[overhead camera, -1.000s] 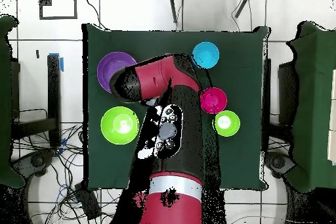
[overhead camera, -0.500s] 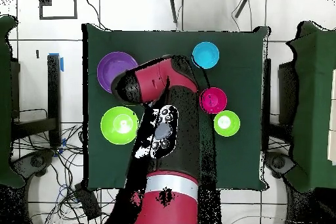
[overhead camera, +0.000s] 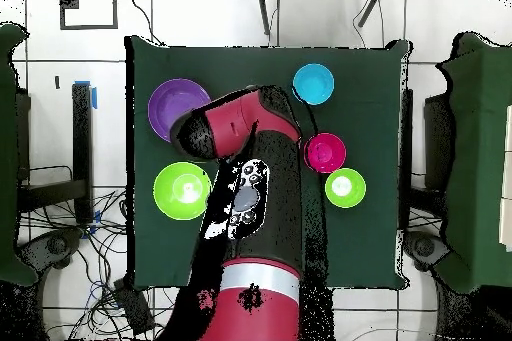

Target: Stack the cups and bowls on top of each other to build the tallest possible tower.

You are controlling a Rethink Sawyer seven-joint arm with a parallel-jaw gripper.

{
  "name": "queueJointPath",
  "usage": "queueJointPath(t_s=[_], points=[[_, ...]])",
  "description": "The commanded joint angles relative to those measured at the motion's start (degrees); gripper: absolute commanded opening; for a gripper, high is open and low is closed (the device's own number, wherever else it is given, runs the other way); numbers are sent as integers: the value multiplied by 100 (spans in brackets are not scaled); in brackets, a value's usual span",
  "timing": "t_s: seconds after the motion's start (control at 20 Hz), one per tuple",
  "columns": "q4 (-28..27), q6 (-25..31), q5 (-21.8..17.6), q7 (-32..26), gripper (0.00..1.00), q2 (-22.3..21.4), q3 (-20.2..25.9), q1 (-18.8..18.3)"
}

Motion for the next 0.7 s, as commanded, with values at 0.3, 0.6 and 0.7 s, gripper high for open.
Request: queueJointPath(t_s=[0.3,0.6,0.7], points=[[438,98,226,-738,100,226,890,-338],[570,331,477,-879,100,159,1072,-516],[625,397,575,-923,100,131,1151,-581]])
